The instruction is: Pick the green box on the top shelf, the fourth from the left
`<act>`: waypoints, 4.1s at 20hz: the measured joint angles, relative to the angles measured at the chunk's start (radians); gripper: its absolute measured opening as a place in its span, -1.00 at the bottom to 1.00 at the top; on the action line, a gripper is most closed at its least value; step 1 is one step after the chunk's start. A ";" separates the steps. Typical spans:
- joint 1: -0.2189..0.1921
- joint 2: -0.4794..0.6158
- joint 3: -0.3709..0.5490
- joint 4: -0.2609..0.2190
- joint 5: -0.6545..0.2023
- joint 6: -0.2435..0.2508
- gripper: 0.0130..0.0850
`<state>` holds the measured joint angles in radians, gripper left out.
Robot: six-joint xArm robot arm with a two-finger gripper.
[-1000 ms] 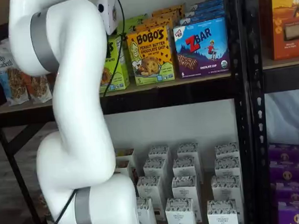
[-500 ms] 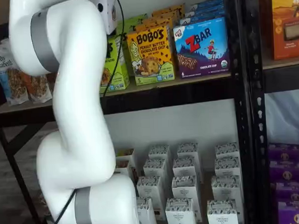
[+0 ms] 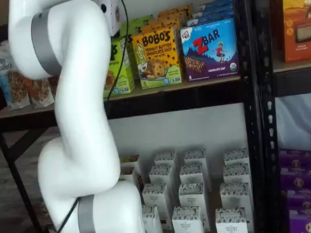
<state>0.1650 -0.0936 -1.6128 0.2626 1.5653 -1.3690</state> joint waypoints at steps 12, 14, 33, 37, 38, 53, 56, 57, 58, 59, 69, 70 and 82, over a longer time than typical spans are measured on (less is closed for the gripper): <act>0.000 -0.004 0.003 0.005 0.001 0.001 -0.44; 0.000 0.001 -0.004 0.002 0.012 0.001 -0.44; -0.004 0.004 -0.032 0.021 0.065 0.006 -0.67; -0.001 -0.007 -0.036 0.033 0.094 0.014 -0.67; -0.001 -0.013 -0.035 0.040 0.102 0.015 -0.67; 0.001 -0.208 0.153 0.109 0.090 0.029 -0.67; 0.003 -0.248 0.197 0.103 0.070 0.030 -0.67; 0.003 -0.260 0.210 0.101 0.063 0.029 -0.67; 0.003 -0.274 0.226 0.098 0.056 0.028 -0.67; 0.002 -0.284 0.237 0.095 0.053 0.026 -0.67; -0.024 -0.403 0.390 0.047 -0.040 -0.012 -0.67; -0.029 -0.413 0.404 0.043 -0.046 -0.019 -0.67; -0.081 -0.474 0.494 0.023 -0.058 -0.080 -0.67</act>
<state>0.0840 -0.5680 -1.1186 0.2857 1.5069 -1.4486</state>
